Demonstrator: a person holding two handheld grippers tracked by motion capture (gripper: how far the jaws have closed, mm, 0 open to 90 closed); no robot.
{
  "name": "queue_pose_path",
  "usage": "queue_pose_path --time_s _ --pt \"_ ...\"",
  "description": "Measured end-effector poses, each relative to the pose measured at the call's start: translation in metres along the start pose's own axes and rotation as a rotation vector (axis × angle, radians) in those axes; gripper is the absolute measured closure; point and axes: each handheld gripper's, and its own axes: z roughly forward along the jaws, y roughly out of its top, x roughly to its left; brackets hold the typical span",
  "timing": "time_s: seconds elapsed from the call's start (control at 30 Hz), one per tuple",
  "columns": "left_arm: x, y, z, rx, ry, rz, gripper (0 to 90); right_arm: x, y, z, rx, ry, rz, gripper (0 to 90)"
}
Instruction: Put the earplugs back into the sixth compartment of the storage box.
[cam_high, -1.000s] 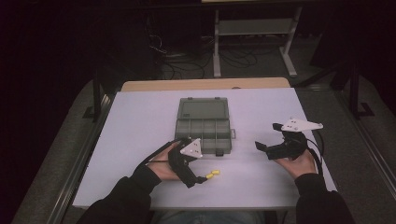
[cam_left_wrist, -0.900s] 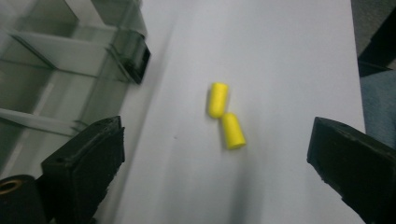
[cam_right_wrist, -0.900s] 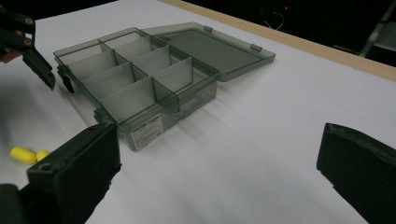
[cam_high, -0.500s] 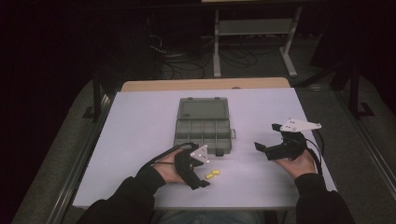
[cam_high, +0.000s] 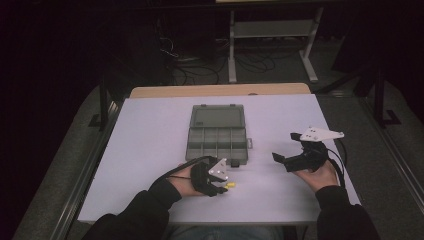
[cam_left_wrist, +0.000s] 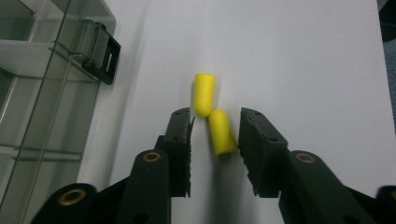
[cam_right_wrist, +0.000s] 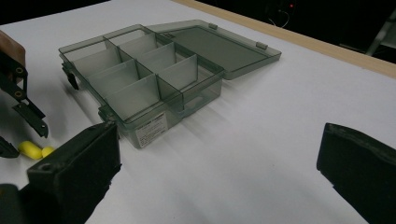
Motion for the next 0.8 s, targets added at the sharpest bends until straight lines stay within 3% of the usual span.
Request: queue_pose_path --time_s 0.23,0.47,0.8 --pt "0.001 0.002 0.004 0.027 -0.018 0.002 77.8 0.0 0.0 0.0 -0.001 -0.002 0.002 0.0" --pt "0.003 0.001 0.003 0.034 -0.022 -0.009 80.3 0.0 0.0 0.0 0.002 -0.002 0.003 0.0" --pt "0.012 0.003 -0.022 -0.031 -0.009 -0.036 80.2 0.0 0.0 -0.001 -0.003 -0.01 0.002 0.0"
